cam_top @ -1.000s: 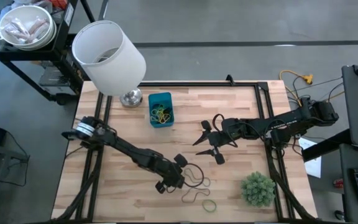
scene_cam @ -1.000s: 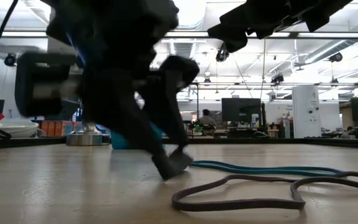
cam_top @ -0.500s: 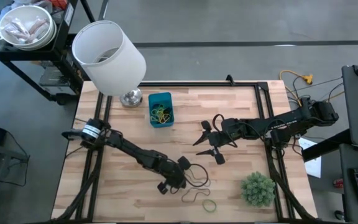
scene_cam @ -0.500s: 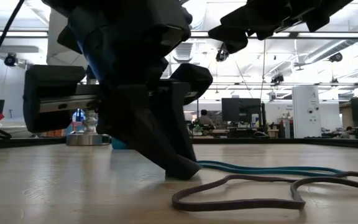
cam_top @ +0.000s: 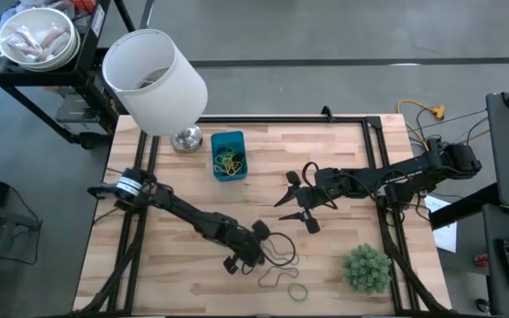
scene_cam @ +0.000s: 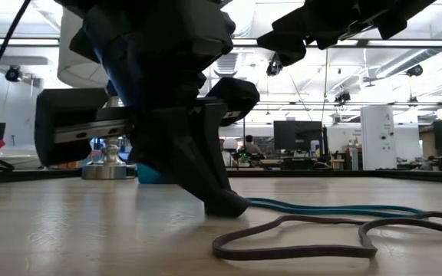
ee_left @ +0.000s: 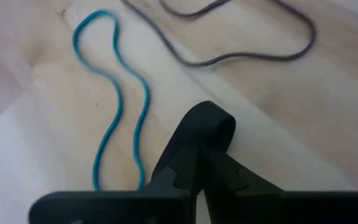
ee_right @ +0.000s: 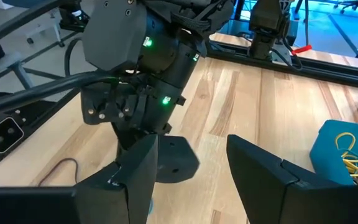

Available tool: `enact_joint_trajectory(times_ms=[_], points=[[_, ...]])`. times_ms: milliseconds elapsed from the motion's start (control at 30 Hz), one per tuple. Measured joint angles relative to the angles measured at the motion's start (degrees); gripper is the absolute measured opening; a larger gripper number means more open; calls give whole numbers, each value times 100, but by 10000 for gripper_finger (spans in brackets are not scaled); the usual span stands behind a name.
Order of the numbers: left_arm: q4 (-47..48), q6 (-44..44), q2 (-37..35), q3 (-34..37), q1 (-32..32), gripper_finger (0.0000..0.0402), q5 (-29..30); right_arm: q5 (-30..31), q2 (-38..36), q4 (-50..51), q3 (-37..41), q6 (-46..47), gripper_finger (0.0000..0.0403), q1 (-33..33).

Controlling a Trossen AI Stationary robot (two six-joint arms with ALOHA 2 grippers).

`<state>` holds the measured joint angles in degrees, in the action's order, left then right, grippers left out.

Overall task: Pick and place rubber bands into bin
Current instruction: Put the black rubber band into the blue bin

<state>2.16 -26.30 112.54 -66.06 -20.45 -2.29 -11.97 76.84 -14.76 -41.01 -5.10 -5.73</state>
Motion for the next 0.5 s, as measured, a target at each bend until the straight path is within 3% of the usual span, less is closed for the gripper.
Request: enact_joint_trajectory(times_ms=[500], points=[[794, 343, -624, 13, -387, 0, 1788, 0, 0, 99, 0, 17, 187, 1]])
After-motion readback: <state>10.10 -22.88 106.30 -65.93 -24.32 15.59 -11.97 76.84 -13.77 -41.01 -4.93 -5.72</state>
